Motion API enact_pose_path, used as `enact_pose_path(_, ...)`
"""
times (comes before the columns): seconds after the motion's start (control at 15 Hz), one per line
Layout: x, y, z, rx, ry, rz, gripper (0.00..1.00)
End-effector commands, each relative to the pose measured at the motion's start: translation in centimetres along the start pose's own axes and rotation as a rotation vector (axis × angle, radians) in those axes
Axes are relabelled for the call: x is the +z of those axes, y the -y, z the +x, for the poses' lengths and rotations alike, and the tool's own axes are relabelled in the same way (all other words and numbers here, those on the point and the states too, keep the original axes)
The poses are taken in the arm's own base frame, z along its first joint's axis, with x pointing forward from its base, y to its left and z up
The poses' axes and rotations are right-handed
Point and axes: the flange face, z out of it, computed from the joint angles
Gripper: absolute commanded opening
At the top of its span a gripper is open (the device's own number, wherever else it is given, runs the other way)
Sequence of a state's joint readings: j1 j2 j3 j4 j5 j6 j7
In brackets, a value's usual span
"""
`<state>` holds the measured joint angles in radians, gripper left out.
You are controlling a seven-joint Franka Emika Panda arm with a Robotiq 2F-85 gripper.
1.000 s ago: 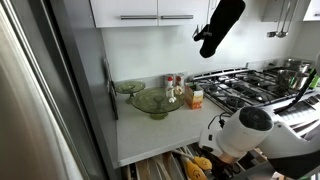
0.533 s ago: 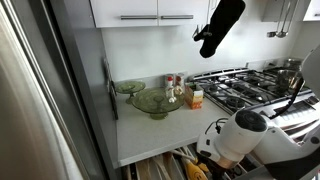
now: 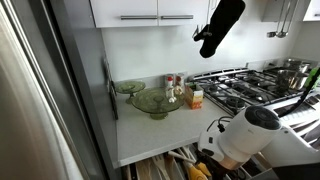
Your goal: Open the top drawer and put the silicone spatula in it then close it
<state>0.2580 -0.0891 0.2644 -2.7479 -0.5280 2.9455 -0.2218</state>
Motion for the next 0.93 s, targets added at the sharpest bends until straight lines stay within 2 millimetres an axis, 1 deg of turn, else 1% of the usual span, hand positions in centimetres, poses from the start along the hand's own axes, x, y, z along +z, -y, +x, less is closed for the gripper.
enact_pose_path(0.0,2.3,2.9,0.4,0.028,0.063,0.140,1.00)
enact_pose_path(0.13,3.3,4.1,0.3,0.038,0.077,0.213,1.00)
enact_pose_path(0.27,2.9,4.3,0.6,0.049,0.060,0.249,1.00)
enact_pose_path(0.47,2.1,3.5,0.5,0.062,0.059,0.246,1.00)
enact_pose_path(0.6,1.8,2.4,0.3,0.070,0.071,0.196,1.00)
enact_pose_path(0.67,1.7,2.0,-0.1,0.070,0.071,0.172,1.00)
enact_pose_path(0.73,1.6,2.0,-0.7,0.071,0.077,0.155,1.00)
enact_pose_path(0.87,2.3,1.3,-0.6,0.083,0.089,0.145,1.00)
